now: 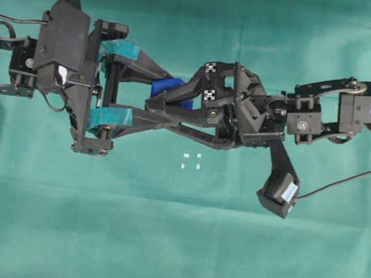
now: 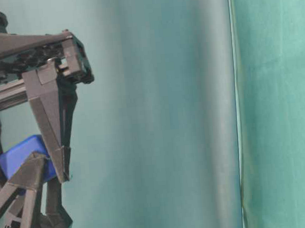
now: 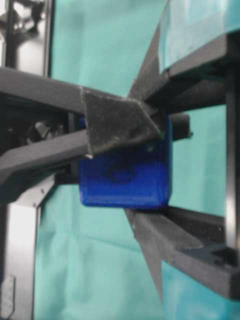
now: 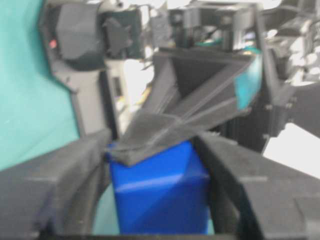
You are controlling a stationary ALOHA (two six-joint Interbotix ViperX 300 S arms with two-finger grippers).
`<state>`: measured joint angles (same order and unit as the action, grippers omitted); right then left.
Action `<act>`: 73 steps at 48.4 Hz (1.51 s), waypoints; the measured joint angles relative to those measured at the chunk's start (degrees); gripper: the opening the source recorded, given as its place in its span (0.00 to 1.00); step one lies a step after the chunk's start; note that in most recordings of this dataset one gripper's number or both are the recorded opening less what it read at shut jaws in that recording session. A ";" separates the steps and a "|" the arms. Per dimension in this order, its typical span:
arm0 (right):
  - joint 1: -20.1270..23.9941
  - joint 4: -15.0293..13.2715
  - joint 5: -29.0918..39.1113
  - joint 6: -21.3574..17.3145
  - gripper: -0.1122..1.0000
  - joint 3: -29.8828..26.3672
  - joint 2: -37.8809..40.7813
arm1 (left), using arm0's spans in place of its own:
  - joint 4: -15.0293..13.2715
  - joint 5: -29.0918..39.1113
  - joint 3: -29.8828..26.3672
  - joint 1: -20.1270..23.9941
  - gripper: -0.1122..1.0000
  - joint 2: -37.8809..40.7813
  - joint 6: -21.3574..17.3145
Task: Handover the blue block to the right arm after grasping it with the left arm, then place it in the designated position.
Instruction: 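Move the open right gripper to the cube held by the left, then close the right gripper on the cube and open the left gripper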
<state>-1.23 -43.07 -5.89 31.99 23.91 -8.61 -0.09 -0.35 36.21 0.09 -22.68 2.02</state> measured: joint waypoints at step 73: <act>0.00 0.00 2.29 -0.53 0.60 -0.09 -0.35 | 0.00 1.49 -0.09 -1.05 0.99 -0.62 0.18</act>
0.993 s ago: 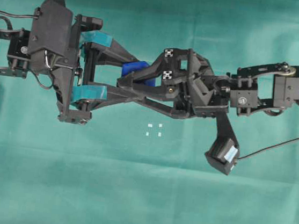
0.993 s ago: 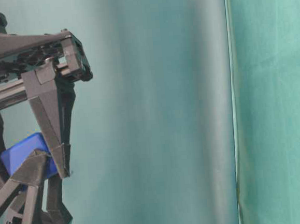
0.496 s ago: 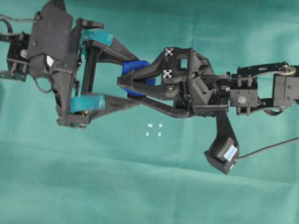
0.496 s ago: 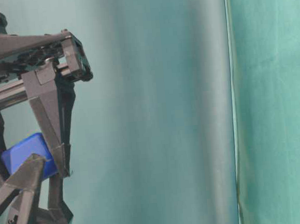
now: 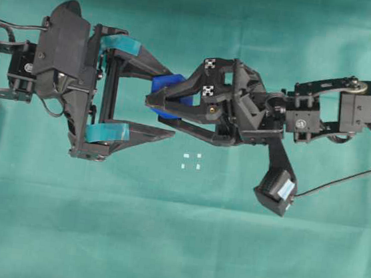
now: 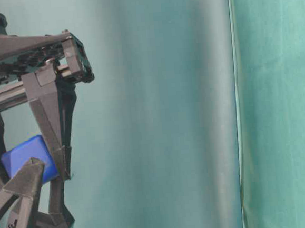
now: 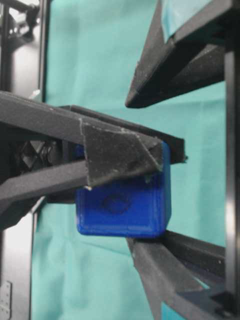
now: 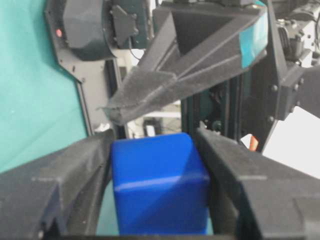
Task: Handover the blue block to the right arm after grasping it with the left arm, then place it in the designated position.
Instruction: 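Close the right gripper on the cube and open the left gripper, then pull the cube away from the left gripper with the right gripper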
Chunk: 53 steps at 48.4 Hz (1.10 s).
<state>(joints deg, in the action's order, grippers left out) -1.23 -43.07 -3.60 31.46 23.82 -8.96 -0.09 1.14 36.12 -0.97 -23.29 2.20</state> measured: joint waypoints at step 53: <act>0.70 6.06 2.20 -6.33 0.59 9.76 -11.07 | 0.00 2.02 3.34 -0.53 0.99 -5.71 0.00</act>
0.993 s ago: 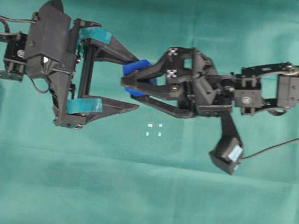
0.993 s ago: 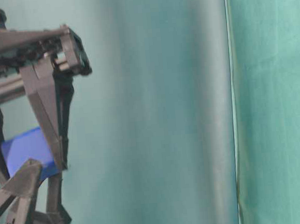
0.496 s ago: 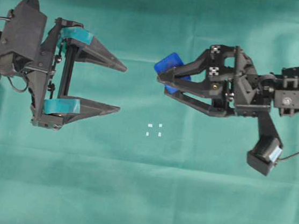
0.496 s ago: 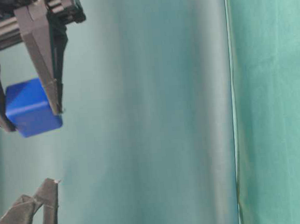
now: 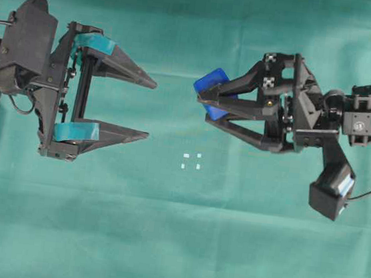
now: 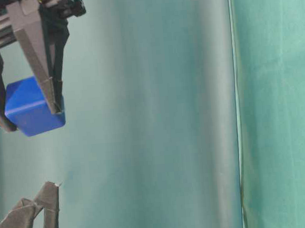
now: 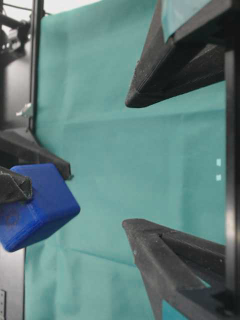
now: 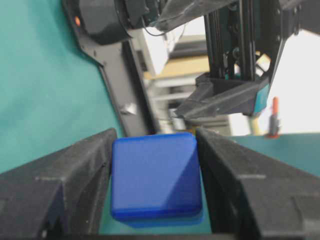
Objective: Handover the blue block to the right arm after grasping it with the left arm, then place it in the designated position.
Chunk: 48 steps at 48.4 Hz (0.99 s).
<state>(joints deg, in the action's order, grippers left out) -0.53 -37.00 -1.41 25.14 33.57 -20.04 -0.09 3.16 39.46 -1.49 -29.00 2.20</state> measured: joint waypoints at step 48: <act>2.55 11.95 1.23 -56.16 0.59 0.53 -1.93 | 0.00 0.00 -0.09 0.00 0.99 0.09 -0.26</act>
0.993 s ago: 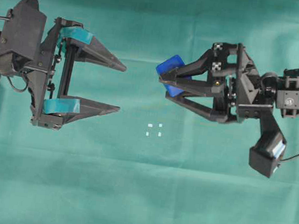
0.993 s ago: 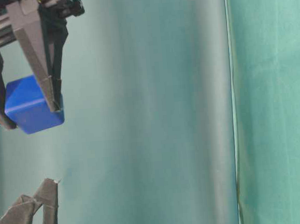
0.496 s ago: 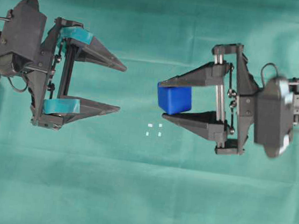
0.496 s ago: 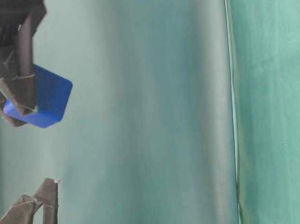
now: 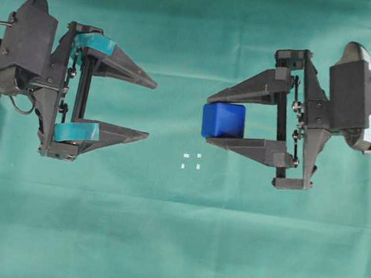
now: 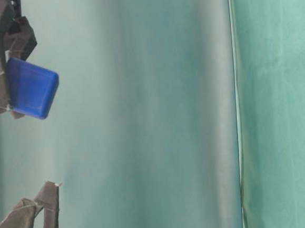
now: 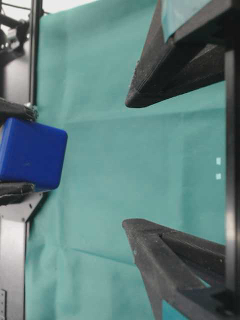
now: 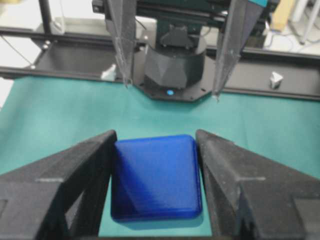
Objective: Handover the blue block to the right arm after grasping it with the left arm, then place it in the designated position.
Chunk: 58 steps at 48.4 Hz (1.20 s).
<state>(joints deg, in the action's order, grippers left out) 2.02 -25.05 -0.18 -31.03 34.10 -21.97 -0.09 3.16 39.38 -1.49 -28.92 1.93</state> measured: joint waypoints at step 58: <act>0.00 0.00 1.14 -0.18 0.59 0.00 0.00 | 0.09 0.00 0.00 0.00 0.99 0.00 0.00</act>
<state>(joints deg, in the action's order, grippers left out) 2.02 -25.05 0.97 -31.20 34.10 -21.97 0.00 3.16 39.38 -1.49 -28.92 1.93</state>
